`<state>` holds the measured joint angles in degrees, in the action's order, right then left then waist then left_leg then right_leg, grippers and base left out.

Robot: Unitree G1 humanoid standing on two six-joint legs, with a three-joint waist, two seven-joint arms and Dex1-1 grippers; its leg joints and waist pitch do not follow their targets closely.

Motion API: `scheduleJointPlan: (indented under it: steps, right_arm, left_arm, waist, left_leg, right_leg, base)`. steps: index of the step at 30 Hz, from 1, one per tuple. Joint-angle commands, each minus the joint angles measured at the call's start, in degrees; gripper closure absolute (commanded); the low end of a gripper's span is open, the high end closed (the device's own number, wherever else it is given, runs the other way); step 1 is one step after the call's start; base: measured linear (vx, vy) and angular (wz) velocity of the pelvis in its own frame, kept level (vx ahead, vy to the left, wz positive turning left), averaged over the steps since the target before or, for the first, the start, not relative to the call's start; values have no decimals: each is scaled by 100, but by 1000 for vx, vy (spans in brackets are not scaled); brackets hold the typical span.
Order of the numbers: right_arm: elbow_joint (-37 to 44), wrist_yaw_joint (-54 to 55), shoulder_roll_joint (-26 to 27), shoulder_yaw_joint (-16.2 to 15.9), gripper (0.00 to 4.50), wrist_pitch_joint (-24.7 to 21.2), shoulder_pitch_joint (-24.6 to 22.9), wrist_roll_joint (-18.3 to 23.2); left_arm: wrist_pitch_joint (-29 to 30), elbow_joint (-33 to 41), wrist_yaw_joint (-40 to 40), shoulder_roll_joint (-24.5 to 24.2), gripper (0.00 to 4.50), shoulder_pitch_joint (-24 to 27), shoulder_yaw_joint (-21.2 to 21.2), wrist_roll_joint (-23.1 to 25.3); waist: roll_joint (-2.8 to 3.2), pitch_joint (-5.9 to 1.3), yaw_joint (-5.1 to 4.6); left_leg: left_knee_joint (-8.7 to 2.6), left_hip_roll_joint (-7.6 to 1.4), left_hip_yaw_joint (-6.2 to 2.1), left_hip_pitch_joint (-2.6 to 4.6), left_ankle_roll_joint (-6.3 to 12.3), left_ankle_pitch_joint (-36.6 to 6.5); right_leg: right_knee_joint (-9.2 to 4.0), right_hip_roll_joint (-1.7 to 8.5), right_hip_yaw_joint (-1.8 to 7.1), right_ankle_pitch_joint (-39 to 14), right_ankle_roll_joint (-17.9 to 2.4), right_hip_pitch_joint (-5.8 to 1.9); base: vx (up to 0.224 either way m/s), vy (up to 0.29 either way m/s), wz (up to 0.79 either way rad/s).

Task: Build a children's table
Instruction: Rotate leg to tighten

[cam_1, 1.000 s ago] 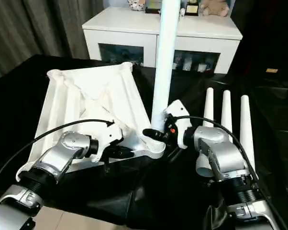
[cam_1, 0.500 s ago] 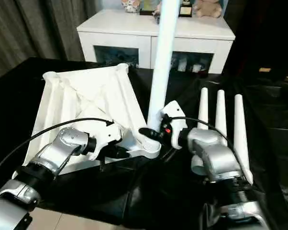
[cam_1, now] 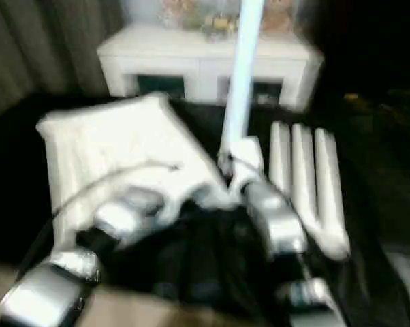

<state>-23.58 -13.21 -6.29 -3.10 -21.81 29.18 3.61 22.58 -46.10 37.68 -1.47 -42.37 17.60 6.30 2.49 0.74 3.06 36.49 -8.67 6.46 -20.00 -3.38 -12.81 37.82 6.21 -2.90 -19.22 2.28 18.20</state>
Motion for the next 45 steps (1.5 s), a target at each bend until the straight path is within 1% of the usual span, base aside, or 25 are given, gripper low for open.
scheduleJointPlan:
  steps: [1, 2, 3, 4, 5, 6, 9, 11, 12, 15, 16, 17, 18, 20, 24, 25, 26, 29, 32, 35, 36, 38, 39, 41, 45]
  right_arm:
    - [-440, -360, 216, -379, 266, -370, -375, 109]
    - [-337, -571, 154, -353, 266, -416, -357, 215]
    - [-331, -592, 147, -351, 266, -421, -355, 220]
    - [-288, -751, 94, -340, 266, -457, -336, 252]
    - [-277, -812, 63, -345, 266, -480, -328, 261]
    - [-225, -1242, -153, -395, 266, -643, -265, 307]
    - [-206, -1471, -275, -453, 266, -710, -230, 318]
    - [-169, -1771, -429, -518, 266, -819, -193, 366]
    - [-152, -2097, -596, -574, 266, -867, -144, 406]
    - [-124, -2726, -895, -681, 266, -919, -89, 489]
    - [-117, -2991, -1012, -728, 266, -926, -78, 521]
    - [-86, -3460, -1220, -825, 266, -913, -93, 576]
    - [-86, -3460, -1220, -825, 266, -913, -93, 576]
    - [-88, -4283, -1592, -1007, 266, -775, -121, 647]
    - [-235, -5046, -1944, -1282, 266, -516, -127, 612]
    - [-308, -5188, -2023, -1381, 266, -348, -133, 532]
    - [-362, -5245, -2076, -1457, 266, -172, -139, 443]
    - [-420, -5132, -2080, -1553, 266, 25, -129, 270]
    - [-456, -4924, -1988, -1639, 266, 95, -119, 137]
    - [-463, -4887, -1989, -1748, 266, 217, -139, 21]
    - [-467, -4923, -1998, -1795, 266, 275, -161, -8]
    - [-481, -4950, -1985, -1821, 266, 296, -186, 21]
    - [-485, -4939, -1981, -1831, 266, 301, -211, 23]
    - [-484, -4865, -1969, -1852, 266, 324, -262, -12]
    - [-372, -4618, -1906, -1782, 266, 335, -492, 78]
  left_arm:
    - [-56, -131, -55, -64, 450, 114, 0, 25]
    - [-102, -22, 144, -266, 450, 202, 19, 54]
    - [-120, -14, 169, -289, 450, 211, 26, 59]
    - [-253, 45, 358, -464, 450, 279, 80, 91]
    - [-275, 80, 434, -529, 450, 307, 100, 97]
    - [-489, 322, 974, -980, 450, 505, 241, 136]
    - [-635, 465, 1297, -1190, 450, 607, 298, 116]
    - [-842, 627, 1626, -1421, 450, 720, 332, 78]
    - [-967, 803, 1900, -1635, 450, 806, 337, 30]
    - [-1113, 1092, 2284, -1933, 450, 921, 324, -64]
    - [-1153, 1199, 2412, -2024, 450, 956, 314, -104]
    - [-1217, 1349, 2676, -2170, 450, 1013, 325, -195]
    - [-1217, 1349, 2676, -2170, 450, 1013, 325, -195]
    - [-1380, 1481, 3133, -2379, 450, 1061, 331, -355]
    - [-1518, 1453, 3600, -2556, 450, 1054, 299, -501]
    - [-1549, 1412, 3682, -2597, 450, 1033, 320, -488]
    - [-1568, 1378, 3705, -2634, 450, 1012, 344, -448]
    - [-1624, 1295, 3582, -2655, 450, 972, 364, -348]
    - [-1611, 1266, 3389, -2624, 450, 967, 384, -298]
    - [-1619, 1242, 3359, -2617, 450, 973, 396, -266]
    - [-1626, 1224, 3351, -2612, 450, 976, 408, -240]
    - [-1659, 1187, 3346, -2615, 450, 975, 427, -213]
    - [-1655, 1190, 3340, -2609, 450, 977, 431, -210]
    - [-1651, 1205, 3310, -2593, 450, 983, 421, -216]
    - [-1591, 1291, 3223, -2516, 450, 1020, 394, -289]
  waist:
    - [-109, 106, -102]
    - [58, -18, -133]
    - [155, -138, -179]
    - [151, -108, -235]
    - [190, -116, -276]
    - [190, -107, -299]
    - [143, -116, -323]
    - [127, -131, -311]
    - [82, -149, -308]
    - [183, -176, -320]
    - [180, -191, -317]
    - [209, -202, -312]
    - [172, -221, -286]
    - [199, -252, -217]
    - [192, -287, -113]
    - [154, -279, -98]
    - [172, -252, -73]
    - [134, -219, -66]
    - [116, -203, -92]
    - [123, -200, -98]
    - [87, -186, -110]
    - [100, -163, -116]
    - [60, -154, -128]
    - [46, -157, -120]
    - [34, -168, -116]
  left_leg:
    - [-669, -286, -246, -288, -338, -965]
    - [-855, -335, -254, -94, -491, -1831]
    - [-874, -428, -278, 76, -460, -1836]
    - [-893, -426, -252, 38, -348, -1699]
    - [-884, -396, -203, -32, -197, -1466]
    - [-899, -359, -185, -100, -159, -1361]
    - [-874, -346, -92, -96, 67, -1254]
    - [-845, -348, -43, -110, 220, -840]
    - [-817, -358, -10, -101, 321, -596]
    - [-776, -385, 8, -95, 422, -214]
    - [-753, -375, 21, -65, 420, -153]
    - [-736, -376, 24, -54, 456, -21]
    - [-697, -367, 38, -50, 533, 165]
    - [-634, -357, 53, -41, 646, 517]
    - [-573, -367, 72, -48, 781, 800]
    - [-575, -375, 81, -49, 796, 811]
    - [-599, -383, 87, -50, 788, 638]
    - [-675, -434, 104, -34, 629, 5]
    - [-704, -456, 161, -16, 513, -228]
    - [-703, -453, 197, -14, 439, -275]
    - [-715, -450, 210, -27, 401, -356]
    - [-754, -454, 215, -16, 264, -678]
    - [-775, -459, 218, -7, 183, -862]
    - [-782, -460, 229, 1, 112, -923]
    - [-768, -452, 256, 21, 118, -802]
  right_leg:
    - [-960, 442, 144, -3679, -735, -32]
    - [-744, 113, 85, -1773, -806, 63]
    - [-675, 122, 163, -47, -1051, 65]
    - [-699, 139, 165, 442, -1143, 20]
    - [-704, 144, 169, 879, -1288, -39]
    - [-719, 159, 135, 1000, -1339, -99]
    - [-772, 207, 164, 869, -1394, -118]
    - [-763, 236, 169, 1061, -1433, -141]
    - [-753, 239, 168, 1256, -1466, -142]
    - [-684, 215, 141, 1996, -1578, -156]
    - [-666, 195, 147, 2203, -1600, -145]
    - [-633, 193, 143, 2567, -1631, -154]
    - [-611, 181, 139, 2954, -1642, -180]
    - [-541, 137, 93, 3530, -1608, -188]
    - [-480, 142, 85, 3650, -1628, -143]
    - [-485, 143, 87, 3619, -1631, -125]
    - [-500, 164, 82, 3308, -1678, -98]
    - [-560, 192, 113, 2223, -1782, -88]
    - [-593, 186, 133, 1752, -1814, -67]
    - [-594, 182, 140, 1701, -1793, -51]
    - [-607, 182, 147, 1601, -1757, -54]
    - [-636, 192, 165, 1213, -1697, -44]
    - [-653, 191, 186, 977, -1663, -42]
    - [-655, 187, 211, 864, -1647, -35]
    - [-645, 169, 232, 1170, -1641, -10]
  base:
    - [63, 88, -54]
    - [42, 94, -14]
    - [-6, 38, 20]
    - [-6, 38, 20]
    - [0, 0, 0]
    - [0, 0, 0]
    - [0, 0, 0]
    - [0, 0, 0]
    - [0, 0, 0]
    - [0, 0, 0]
    - [0, 0, 0]
    - [57, -2, 1]
    - [59, 1, 1]
    - [30, 0, 0]
    - [0, 0, 0]
    - [0, 0, 0]
    - [0, 0, 0]
    - [0, 0, 0]
    - [0, 0, 0]
    - [0, 0, 0]
    - [0, 0, 0]
    - [0, 0, 0]
    - [0, 0, 0]
    - [0, 0, 0]
    - [0, 0, 0]
